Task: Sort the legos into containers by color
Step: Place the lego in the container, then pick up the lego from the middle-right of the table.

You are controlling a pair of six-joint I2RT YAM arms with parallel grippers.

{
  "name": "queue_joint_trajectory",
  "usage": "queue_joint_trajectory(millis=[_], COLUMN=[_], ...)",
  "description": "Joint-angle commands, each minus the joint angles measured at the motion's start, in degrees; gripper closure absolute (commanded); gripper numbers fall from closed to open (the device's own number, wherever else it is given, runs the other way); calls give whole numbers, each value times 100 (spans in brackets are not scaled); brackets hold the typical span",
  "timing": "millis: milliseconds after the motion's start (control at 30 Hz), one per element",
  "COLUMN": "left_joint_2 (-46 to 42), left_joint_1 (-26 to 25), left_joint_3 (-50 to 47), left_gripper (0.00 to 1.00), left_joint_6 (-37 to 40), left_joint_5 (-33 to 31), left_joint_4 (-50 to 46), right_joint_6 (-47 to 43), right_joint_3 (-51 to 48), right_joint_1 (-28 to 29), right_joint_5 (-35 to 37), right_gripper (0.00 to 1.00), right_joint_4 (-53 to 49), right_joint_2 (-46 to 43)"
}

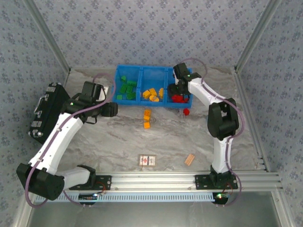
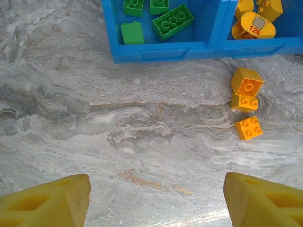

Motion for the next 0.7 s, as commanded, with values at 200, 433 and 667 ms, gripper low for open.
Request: queue_joint_trajectory(millis=[200,433,667], left_joint_2=[-71,-10,124], left_joint_1=[-5,-19,-13], left_joint_3=[-152,-232,-267], left_gripper=[26,26,26], left_joint_6=[-14,-2,-27], left_joint_5=[198,308,421], left_joint_4=[218,395,542], right_joint_6=[-91,2,159], right_joint_3=[-885,-2325,-3301], right_joint_1=[230,302,175], right_joint_5=[78,54,228], right_gripper=[30,33,32], right_joint_4=[-81,2,164], right_joint_2=[-1246,-2294,-2546])
